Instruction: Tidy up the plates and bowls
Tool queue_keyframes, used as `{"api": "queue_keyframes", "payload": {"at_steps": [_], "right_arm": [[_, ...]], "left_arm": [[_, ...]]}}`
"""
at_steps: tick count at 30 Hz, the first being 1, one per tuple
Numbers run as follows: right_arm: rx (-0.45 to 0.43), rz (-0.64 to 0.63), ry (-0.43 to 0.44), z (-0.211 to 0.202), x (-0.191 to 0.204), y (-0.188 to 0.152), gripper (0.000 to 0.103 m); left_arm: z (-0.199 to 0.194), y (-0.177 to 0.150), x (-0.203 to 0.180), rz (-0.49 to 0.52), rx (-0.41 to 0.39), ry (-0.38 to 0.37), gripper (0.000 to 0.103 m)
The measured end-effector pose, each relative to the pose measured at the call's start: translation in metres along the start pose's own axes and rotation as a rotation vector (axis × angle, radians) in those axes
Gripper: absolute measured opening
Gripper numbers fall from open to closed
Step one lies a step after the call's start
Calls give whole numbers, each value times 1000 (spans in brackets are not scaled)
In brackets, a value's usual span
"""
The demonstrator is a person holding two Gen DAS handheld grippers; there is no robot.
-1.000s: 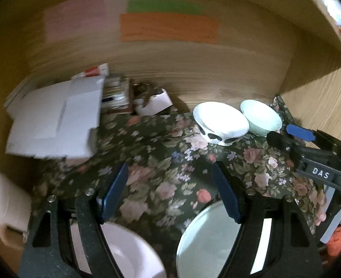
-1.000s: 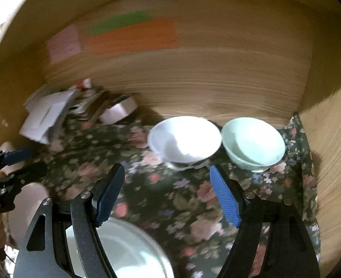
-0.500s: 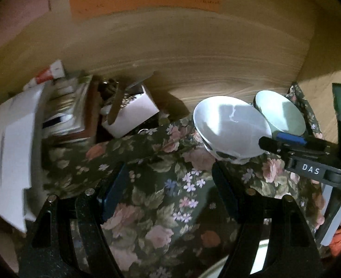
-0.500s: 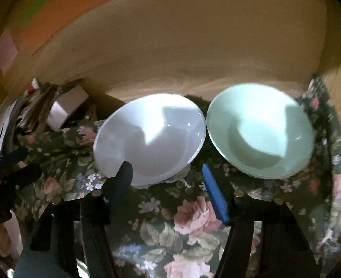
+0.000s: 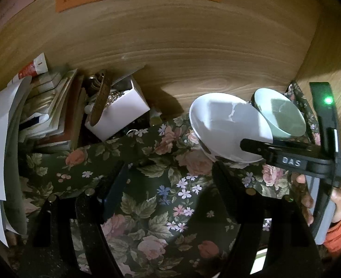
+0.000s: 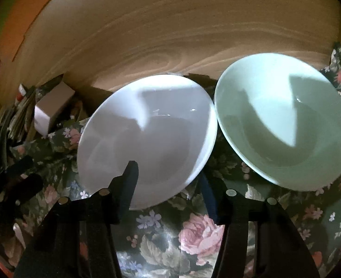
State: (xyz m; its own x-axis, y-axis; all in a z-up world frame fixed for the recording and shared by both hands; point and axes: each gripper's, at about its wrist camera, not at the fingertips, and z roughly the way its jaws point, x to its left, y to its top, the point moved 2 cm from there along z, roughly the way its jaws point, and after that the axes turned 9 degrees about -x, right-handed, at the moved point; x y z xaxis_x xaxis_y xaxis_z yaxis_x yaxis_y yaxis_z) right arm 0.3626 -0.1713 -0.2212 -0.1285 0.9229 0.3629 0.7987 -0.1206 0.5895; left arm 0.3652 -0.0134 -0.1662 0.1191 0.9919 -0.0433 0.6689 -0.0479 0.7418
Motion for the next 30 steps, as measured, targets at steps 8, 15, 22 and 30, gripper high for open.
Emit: {"api": "queue_keyframes", "payload": {"at_steps": [8, 15, 22, 30], "right_arm": [[34, -136, -30, 3, 16, -10, 26], [80, -272, 17, -15, 42, -40, 19], [100, -209, 54, -41, 33, -59, 22], [60, -140, 66, -61, 12, -61, 27]], "left_arm": [[6, -4, -4, -4, 46, -31, 74], [19, -17, -9, 21, 134, -8, 74], [34, -35, -5, -7, 247, -27, 59], [41, -44, -11, -3, 284, -77, 33]]}}
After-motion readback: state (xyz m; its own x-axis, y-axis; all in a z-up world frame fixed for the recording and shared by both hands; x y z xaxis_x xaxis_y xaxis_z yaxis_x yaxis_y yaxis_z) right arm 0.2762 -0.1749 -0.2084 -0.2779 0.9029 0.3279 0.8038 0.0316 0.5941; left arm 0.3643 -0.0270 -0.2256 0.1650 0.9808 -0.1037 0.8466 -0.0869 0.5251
